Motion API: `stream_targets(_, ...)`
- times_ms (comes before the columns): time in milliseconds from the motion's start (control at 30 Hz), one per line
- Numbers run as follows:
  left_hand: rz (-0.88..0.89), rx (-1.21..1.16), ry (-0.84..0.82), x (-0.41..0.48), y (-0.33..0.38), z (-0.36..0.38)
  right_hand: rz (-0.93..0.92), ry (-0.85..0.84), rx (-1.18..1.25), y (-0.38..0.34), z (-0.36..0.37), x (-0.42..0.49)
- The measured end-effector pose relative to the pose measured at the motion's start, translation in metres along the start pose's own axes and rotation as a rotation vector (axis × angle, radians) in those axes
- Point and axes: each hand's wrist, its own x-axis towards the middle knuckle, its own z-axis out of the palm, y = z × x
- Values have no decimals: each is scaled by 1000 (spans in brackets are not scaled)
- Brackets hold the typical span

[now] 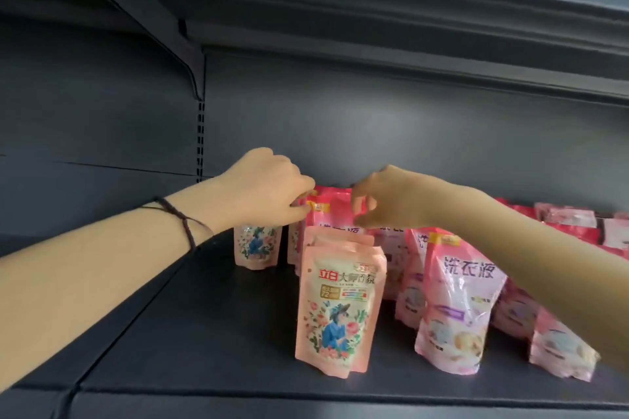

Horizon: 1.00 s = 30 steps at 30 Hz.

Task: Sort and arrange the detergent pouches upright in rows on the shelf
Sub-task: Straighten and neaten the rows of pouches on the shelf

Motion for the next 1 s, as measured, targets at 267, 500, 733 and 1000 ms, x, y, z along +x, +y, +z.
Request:
stream_targets(267,19,71,-164,48,-9,27,28,-77,-106,56,7,26)
stream_targets(500,-315,-583,-265,49,-6,68,16,-79,87,72,41,69)
stream_targets(733,-715,-1364,-133,45,19,96,93,-54,363,86,57,88)
stream_targets(1000,-931,-1623,139,94,-13,58,248,210,1096,120,18,98)
